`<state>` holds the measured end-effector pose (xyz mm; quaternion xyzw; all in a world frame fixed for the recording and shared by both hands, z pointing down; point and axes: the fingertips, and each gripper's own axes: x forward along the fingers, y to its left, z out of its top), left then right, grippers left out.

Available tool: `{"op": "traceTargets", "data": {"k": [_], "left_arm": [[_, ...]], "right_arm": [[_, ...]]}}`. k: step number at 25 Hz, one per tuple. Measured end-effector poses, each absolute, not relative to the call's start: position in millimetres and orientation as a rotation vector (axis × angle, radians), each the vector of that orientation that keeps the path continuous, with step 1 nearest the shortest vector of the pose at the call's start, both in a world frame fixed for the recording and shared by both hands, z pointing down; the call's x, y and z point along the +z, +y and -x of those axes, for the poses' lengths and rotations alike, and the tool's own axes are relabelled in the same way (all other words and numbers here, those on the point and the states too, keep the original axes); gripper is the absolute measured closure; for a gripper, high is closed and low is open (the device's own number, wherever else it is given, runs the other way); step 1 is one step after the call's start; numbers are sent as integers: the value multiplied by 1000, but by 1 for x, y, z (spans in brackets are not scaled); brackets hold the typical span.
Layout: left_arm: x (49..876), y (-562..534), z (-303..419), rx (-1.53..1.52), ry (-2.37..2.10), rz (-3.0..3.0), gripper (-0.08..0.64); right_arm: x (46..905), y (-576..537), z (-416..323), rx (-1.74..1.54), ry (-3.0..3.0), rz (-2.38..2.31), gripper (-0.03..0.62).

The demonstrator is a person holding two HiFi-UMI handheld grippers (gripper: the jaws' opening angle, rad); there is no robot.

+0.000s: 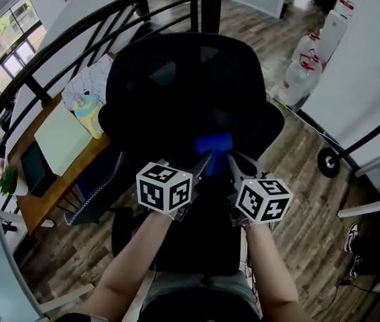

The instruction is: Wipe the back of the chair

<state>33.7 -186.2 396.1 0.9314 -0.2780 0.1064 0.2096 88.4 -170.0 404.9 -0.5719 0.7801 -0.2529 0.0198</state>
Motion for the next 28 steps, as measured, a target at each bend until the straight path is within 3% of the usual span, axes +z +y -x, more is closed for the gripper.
{"op": "traceTargets", "data": {"k": [14,28], "left_arm": [[451,-159,-159,420,-507,-2527,466],[484,-175,-160,457,-601,-2457,466]], "right_arm": [[436,-128,-202,-862,2167,2012,561],[462,-121,-220,-934,2124,2042,561]]}}
